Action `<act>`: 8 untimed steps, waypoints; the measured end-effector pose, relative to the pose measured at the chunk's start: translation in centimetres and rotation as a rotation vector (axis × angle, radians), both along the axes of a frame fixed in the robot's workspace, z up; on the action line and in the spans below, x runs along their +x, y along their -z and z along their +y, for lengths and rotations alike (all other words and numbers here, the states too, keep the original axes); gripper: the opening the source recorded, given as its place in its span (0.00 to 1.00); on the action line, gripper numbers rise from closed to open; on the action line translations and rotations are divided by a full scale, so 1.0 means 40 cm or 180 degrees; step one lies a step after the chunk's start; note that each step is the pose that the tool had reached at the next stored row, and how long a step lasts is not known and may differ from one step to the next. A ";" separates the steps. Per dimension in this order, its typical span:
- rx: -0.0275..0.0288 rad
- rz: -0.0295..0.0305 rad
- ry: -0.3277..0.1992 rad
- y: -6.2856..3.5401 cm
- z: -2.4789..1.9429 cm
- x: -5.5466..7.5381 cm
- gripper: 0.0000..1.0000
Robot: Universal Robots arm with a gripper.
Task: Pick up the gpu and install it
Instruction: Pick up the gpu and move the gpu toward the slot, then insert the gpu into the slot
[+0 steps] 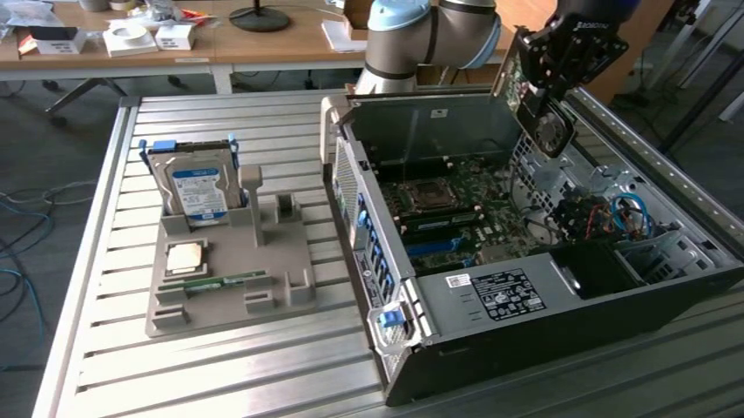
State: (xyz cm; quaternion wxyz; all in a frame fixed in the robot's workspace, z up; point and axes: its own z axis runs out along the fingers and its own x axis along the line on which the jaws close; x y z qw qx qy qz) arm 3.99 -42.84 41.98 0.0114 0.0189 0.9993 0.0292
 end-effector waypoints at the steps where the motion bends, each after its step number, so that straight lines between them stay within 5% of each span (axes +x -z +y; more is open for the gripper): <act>1: 0.0000 0.0000 0.0000 0.000 0.000 0.000 0.26; 8: 0.0000 0.0000 0.0000 0.000 0.000 0.000 0.26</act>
